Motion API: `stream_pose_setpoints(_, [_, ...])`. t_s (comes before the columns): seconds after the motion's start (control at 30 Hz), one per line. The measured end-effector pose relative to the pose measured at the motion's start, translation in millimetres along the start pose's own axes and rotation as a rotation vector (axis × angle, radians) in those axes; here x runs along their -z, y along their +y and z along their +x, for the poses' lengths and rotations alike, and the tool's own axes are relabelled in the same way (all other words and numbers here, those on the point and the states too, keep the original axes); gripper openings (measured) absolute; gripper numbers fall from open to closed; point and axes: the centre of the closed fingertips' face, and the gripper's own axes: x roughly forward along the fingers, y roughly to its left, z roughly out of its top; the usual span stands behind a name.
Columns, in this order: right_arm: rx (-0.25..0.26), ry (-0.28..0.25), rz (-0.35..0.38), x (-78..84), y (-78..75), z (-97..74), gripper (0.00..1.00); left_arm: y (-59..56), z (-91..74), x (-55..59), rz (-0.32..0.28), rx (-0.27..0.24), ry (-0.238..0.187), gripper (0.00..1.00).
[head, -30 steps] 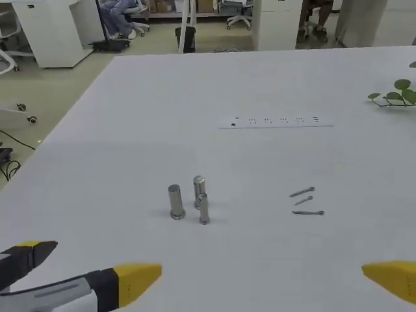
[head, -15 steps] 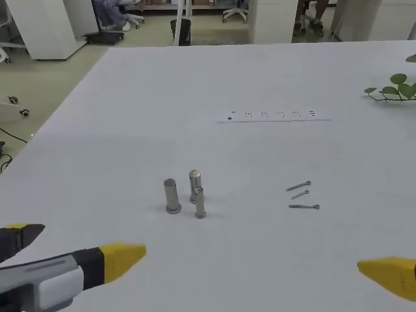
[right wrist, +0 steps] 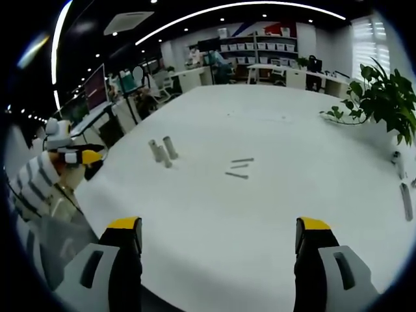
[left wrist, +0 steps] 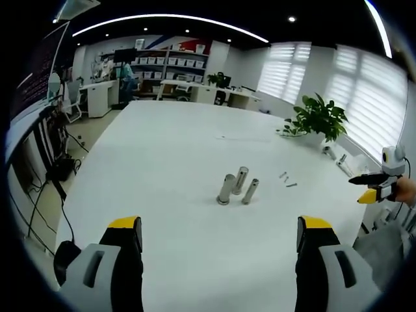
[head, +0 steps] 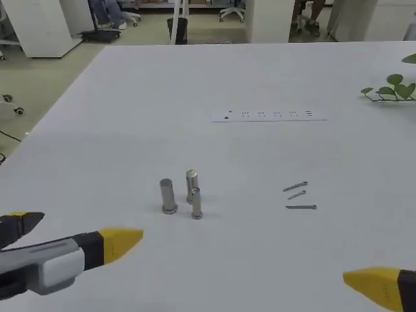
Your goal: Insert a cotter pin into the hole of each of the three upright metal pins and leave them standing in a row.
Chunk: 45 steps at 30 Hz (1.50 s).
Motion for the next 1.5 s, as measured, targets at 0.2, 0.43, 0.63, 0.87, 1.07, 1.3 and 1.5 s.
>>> stream_pose_setpoints(0.2, [-0.007, 0.017, -0.017, 2.4, 2.9, 1.2, 1.0, -0.4, 9.6, -8.2, 0.066, 0.004, -0.009, 0.99])
stream_pose_setpoints(0.43, [-0.01, 0.023, -0.008, 5.0, 4.6, 2.2, 1.0, 0.6, 20.9, -13.2, 0.091, 0.01, -0.01, 0.99])
stream_pose_setpoints(0.63, [-0.016, 0.019, 0.0, 4.7, 6.3, 2.5, 1.0, 0.9, 28.9, -21.6, 0.101, 0.012, -0.04, 0.99])
stream_pose_setpoints(0.87, [-0.021, 0.014, 0.005, 3.6, 7.7, 2.4, 1.0, -0.1, 39.2, -22.4, 0.123, 0.027, -0.034, 0.99])
stream_pose_setpoints(1.07, [-0.017, 0.014, 0.007, 3.5, 6.8, 1.8, 1.0, 1.2, 47.0, -19.3, 0.131, 0.035, -0.02, 0.99])
stream_pose_setpoints(1.3, [-0.018, 0.016, 0.008, 4.3, 7.2, 2.1, 1.0, 3.1, 56.4, -18.7, 0.123, 0.04, -0.014, 0.99])
stream_pose_setpoints(1.5, [-0.02, 0.01, 0.007, 0.7, 6.6, 0.8, 1.0, 4.1, 64.2, -21.2, 0.138, 0.044, -0.013, 0.99])
